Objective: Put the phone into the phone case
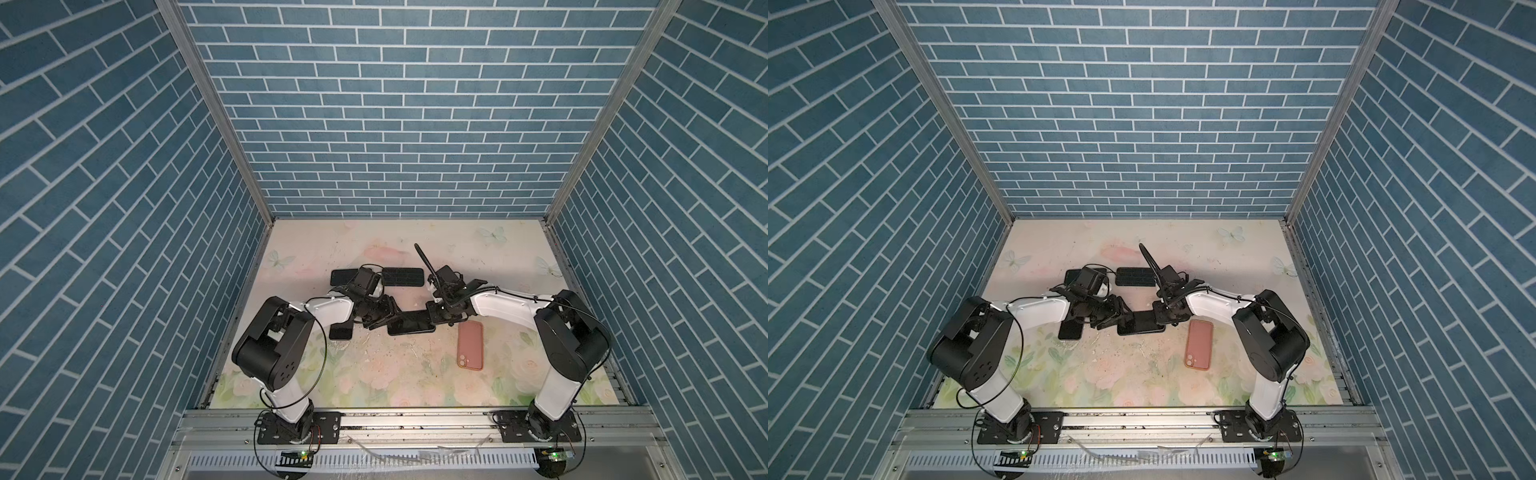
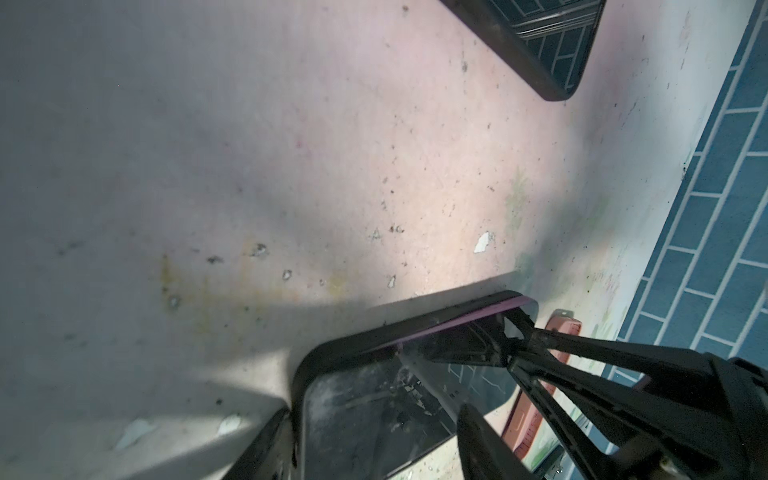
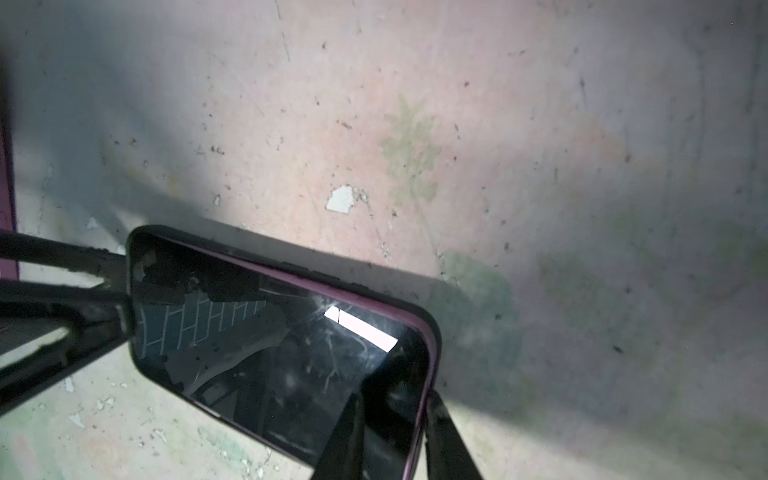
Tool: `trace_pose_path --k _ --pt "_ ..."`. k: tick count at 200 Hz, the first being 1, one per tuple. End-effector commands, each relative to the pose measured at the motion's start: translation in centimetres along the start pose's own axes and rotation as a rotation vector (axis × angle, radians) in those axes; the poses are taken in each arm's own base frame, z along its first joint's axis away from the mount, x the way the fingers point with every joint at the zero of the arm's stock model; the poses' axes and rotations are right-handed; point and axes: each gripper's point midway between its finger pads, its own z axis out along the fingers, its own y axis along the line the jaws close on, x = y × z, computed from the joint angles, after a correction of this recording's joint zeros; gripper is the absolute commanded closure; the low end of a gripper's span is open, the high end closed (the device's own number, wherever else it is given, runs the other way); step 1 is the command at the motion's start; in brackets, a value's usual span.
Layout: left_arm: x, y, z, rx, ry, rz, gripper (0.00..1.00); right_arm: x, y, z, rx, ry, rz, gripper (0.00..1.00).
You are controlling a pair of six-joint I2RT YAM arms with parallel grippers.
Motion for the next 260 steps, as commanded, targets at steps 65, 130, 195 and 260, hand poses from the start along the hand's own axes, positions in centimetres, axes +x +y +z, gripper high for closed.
trace_pose_path --k 65,130,195,260 --pt "0.6 1.5 -0.4 -0.084 0.002 0.024 0.34 1.9 -1.1 -0.1 0.001 0.023 0.041 0.58" --pt "0.6 1.0 -1.4 -0.054 -0.011 0.033 0.33 0.6 -0.6 -0.8 -0.127 0.038 0.039 0.42" --pt "1.2 0.7 0.1 0.023 0.019 0.008 0.33 1.3 1.9 1.7 -0.327 0.118 0.069 0.42" --pt "1.7 1.3 0.8 0.032 0.036 -0.003 0.33 -0.6 5.7 -2.0 -0.65 0.003 0.073 0.48"
